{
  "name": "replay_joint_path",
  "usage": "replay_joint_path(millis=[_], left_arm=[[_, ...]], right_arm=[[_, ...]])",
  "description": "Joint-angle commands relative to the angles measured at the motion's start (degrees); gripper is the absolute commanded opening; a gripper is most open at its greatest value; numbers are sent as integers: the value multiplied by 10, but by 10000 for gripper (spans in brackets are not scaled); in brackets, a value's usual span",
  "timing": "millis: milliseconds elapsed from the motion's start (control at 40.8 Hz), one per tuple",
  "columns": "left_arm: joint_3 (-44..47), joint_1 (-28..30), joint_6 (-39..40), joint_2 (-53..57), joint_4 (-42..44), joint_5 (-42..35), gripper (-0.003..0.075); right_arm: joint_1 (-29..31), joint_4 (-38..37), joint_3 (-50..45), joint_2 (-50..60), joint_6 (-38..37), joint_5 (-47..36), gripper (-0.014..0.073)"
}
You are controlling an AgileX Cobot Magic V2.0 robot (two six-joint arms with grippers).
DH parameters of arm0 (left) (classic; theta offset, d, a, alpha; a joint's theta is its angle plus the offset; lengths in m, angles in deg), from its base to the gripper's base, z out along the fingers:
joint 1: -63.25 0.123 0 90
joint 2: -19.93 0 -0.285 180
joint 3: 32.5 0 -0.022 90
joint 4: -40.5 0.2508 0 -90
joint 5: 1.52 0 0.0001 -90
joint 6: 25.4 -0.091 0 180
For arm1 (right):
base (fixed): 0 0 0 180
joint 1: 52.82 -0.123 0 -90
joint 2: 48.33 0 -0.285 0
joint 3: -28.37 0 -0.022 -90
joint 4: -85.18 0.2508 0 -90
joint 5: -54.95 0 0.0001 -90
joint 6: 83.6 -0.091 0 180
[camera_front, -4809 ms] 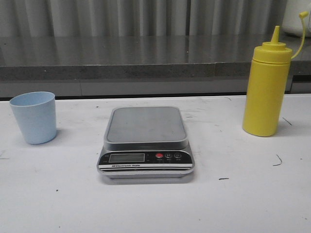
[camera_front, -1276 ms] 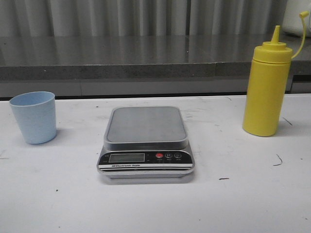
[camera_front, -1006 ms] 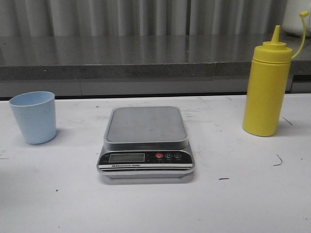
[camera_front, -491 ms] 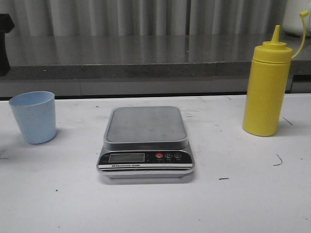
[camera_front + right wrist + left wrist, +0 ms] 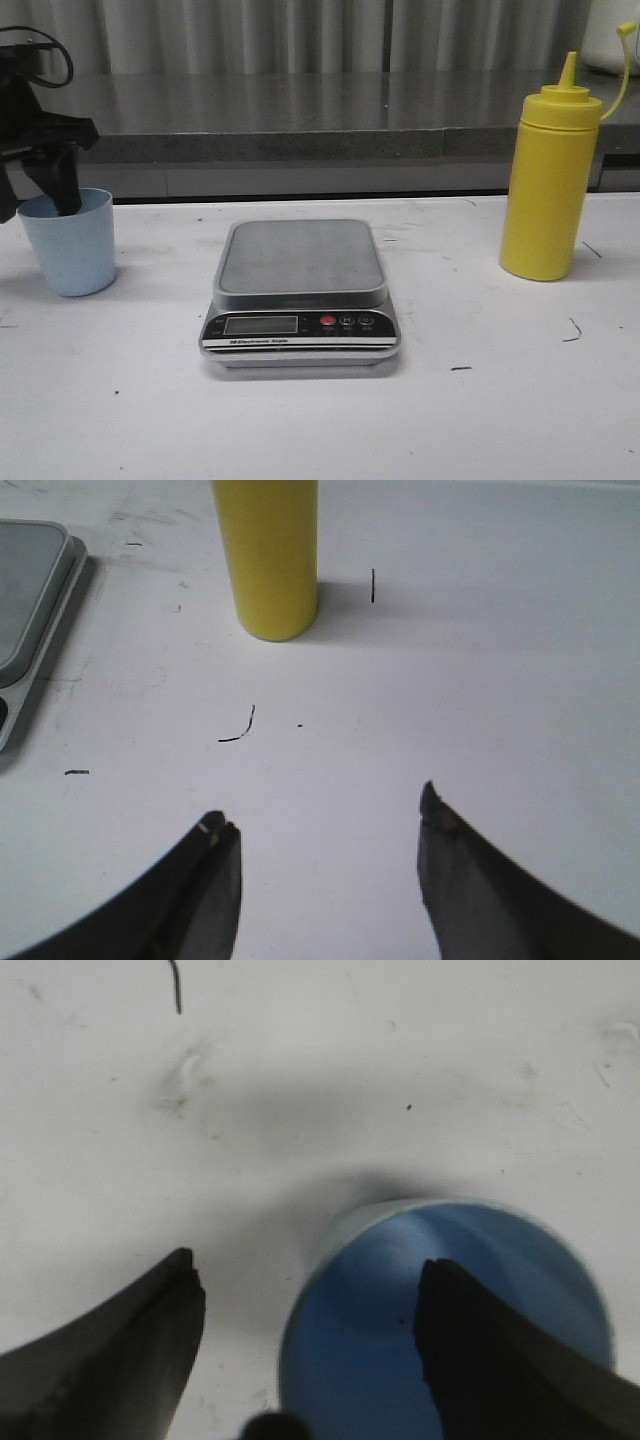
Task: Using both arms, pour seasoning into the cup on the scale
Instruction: 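Move the left gripper down to the light blue cup and grasp it, then lift the blue cup with the left gripper and lower it onto the scale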
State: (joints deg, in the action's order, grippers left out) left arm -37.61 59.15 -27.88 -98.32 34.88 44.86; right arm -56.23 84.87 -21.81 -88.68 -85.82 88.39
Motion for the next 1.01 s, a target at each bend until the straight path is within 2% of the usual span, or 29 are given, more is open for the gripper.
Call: replay_joint_path(millis=[0, 74, 319, 442, 785, 981], left_arm=[[-22, -16, 3, 22, -6, -18, 426], [-22, -23, 3, 22, 2, -17, 368], [-22, -26, 3, 22, 37, -13, 95], [-22, -26, 3, 22, 37, -9, -15], [-95, -26, 3, 33, 40, 93, -20], [-129, -26, 3, 81, 5, 106, -20]], right_arm=[[3, -7, 15, -5, 6, -37, 424], [3, -7, 15, -5, 6, -37, 424], [3, -7, 15, -5, 6, -37, 424], [3, -7, 15, -5, 6, -37, 424], [3, -7, 15, -5, 6, -37, 424], [3, -7, 15, -5, 6, -37, 424]])
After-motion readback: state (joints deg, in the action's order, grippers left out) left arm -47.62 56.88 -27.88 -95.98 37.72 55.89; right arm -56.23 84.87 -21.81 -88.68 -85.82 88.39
